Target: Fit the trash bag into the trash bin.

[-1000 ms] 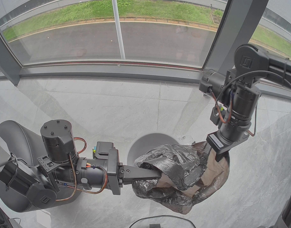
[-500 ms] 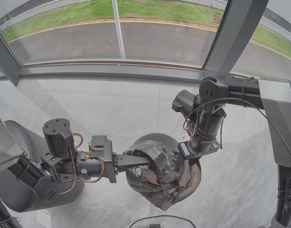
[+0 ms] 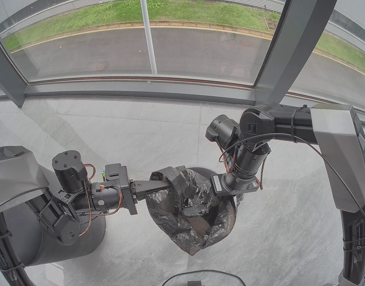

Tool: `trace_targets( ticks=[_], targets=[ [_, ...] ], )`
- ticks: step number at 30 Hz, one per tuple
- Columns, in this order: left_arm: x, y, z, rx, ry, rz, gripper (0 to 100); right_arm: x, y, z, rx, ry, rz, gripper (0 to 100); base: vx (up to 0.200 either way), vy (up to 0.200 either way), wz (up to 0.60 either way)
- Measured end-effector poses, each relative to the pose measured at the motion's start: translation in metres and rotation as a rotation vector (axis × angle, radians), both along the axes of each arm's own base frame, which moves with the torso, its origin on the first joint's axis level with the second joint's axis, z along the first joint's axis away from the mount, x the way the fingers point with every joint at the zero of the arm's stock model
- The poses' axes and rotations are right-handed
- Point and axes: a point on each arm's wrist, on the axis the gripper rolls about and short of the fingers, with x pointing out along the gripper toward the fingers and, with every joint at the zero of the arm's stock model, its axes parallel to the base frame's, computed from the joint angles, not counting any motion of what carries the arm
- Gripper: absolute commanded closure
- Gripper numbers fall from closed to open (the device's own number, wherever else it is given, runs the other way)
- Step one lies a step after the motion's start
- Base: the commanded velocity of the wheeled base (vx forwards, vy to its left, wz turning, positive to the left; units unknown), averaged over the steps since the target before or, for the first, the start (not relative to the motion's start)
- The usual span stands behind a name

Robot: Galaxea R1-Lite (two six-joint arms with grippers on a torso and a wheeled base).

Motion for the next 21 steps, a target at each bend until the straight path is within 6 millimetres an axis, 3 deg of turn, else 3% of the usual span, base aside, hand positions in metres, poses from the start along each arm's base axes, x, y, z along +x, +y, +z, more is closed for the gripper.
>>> trace_targets(
  ticks=[5, 21],
  targets=[
    [0.011, 0.012, -0.002, -0.029, 0.025, 0.024, 100, 0.007, 0.004, 0.000, 0.041, -0.059, -0.008, 100, 0.000, 0.000, 0.00],
    [0.034, 0.021, 0.005, -0.052, -0.031, 0.078, 100, 0.019, 0.012, 0.002, 0.062, -0.205, -0.024, 100, 0.000, 0.000, 0.00]
  ],
)
